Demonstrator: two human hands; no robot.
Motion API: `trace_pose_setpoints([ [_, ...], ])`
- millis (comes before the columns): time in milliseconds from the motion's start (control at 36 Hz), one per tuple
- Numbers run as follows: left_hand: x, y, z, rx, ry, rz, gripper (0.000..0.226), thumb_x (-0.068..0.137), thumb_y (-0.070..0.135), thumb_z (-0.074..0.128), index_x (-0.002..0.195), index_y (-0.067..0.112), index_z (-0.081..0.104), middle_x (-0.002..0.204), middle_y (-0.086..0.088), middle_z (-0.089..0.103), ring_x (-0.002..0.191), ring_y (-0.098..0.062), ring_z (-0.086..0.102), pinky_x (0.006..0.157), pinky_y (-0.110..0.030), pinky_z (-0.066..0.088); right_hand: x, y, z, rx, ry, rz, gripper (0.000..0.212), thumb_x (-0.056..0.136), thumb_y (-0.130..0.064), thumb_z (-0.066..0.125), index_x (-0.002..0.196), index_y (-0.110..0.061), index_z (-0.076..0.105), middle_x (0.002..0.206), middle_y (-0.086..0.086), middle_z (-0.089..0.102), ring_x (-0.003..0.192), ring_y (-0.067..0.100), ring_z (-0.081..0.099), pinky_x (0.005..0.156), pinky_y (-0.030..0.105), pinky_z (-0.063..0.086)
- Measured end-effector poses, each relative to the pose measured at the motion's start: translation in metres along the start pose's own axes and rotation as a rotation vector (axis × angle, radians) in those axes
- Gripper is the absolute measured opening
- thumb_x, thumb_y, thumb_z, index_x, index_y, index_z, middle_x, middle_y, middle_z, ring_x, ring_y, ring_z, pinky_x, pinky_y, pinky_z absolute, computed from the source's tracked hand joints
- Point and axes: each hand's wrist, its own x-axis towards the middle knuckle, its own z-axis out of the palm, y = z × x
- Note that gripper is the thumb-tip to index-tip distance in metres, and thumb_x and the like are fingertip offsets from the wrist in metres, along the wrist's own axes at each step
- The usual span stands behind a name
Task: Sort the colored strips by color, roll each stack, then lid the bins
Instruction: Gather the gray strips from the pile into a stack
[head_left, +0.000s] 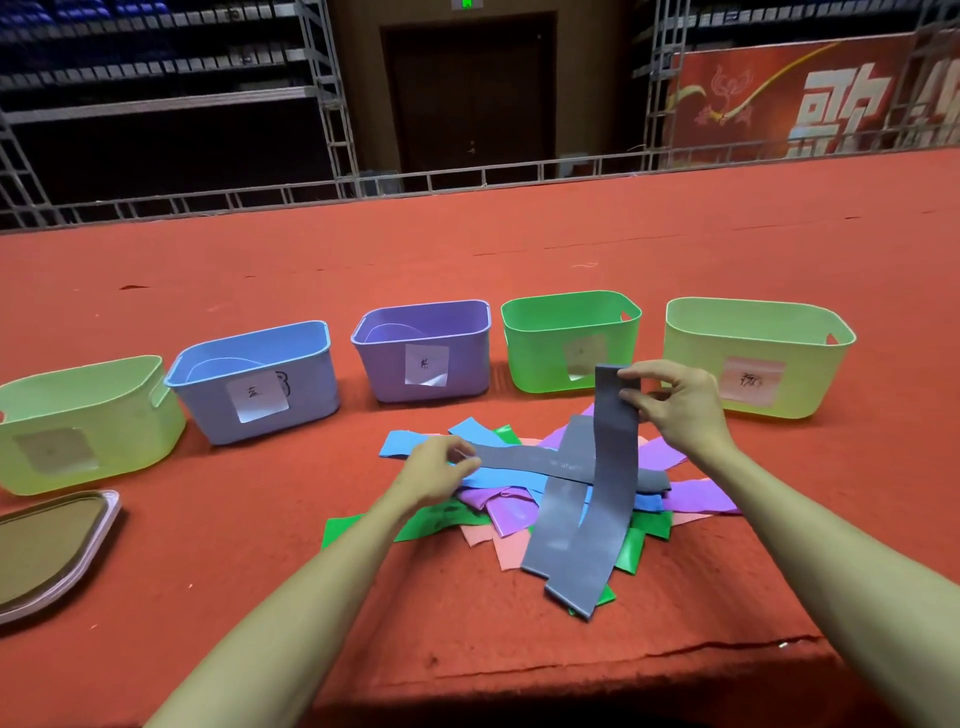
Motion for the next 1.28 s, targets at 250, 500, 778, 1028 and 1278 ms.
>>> trace_pose_setpoints([
  [250, 0.037, -0.027, 0.006, 0.129, 0.072, -0.126, 0.029, 0.090, 0.022, 0.062, 0.114, 0.007, 0.063, 0.107, -0.013, 0.067, 0.102, -0.028, 0.061, 0.087, -0.030, 0.041, 0.003, 0.011, 0.013, -0.020, -0.059, -0.048, 0.032, 0.074, 0.007, 0.074, 0.092, -0.019, 0.071, 0.092, 0.002, 0.070, 0.067, -0.010, 0.061, 0.064, 0.022, 0.054],
  [500, 0.049, -0.032, 0.028, 0.341, 0.070, -0.011, 0.032, 0.085, 0.023, 0.065, 0.115, 0.011, 0.062, 0.104, -0.013, 0.066, 0.104, -0.032, 0.057, 0.091, -0.037, 0.037, 0.000, 0.026, 0.020, -0.047, -0.064, -0.074, 0.031, 0.074, 0.007, 0.073, 0.092, -0.019, 0.073, 0.092, -0.005, 0.069, 0.061, 0.008, 0.063, 0.060, 0.025, 0.054],
  [778, 0.046, -0.029, 0.030, 0.049, 0.196, -0.031, 0.037, 0.078, -0.006, 0.062, 0.112, 0.009, 0.062, 0.086, -0.009, 0.062, 0.087, -0.029, 0.059, 0.083, -0.034, 0.044, -0.005, 0.023, 0.014, -0.055, -0.052, -0.118, 0.028, 0.076, 0.009, 0.070, 0.091, -0.014, 0.074, 0.092, -0.006, 0.069, 0.072, -0.007, 0.061, 0.069, 0.019, 0.054],
  [1028, 0.045, 0.002, 0.011, -0.203, 0.273, -0.045, 0.024, 0.079, -0.008, 0.063, 0.087, 0.014, 0.060, 0.081, -0.003, 0.064, 0.069, -0.014, 0.059, 0.070, -0.027, 0.050, 0.000, 0.000, 0.001, 0.074, -0.031, -0.144, 0.035, 0.075, 0.009, 0.071, 0.096, -0.018, 0.070, 0.091, -0.004, 0.069, 0.079, -0.009, 0.064, 0.069, 0.015, 0.053],
  [1278, 0.030, 0.064, -0.026, -0.406, 0.342, 0.115, 0.024, 0.078, -0.013, 0.060, 0.084, 0.011, 0.058, 0.072, 0.001, 0.066, 0.061, -0.004, 0.061, 0.063, -0.015, 0.051, 0.008, -0.046, -0.007, 0.178, -0.027, -0.272, 0.031, 0.073, 0.008, 0.072, 0.094, -0.014, 0.071, 0.088, -0.021, 0.069, 0.077, -0.001, 0.064, 0.070, 0.021, 0.055],
])
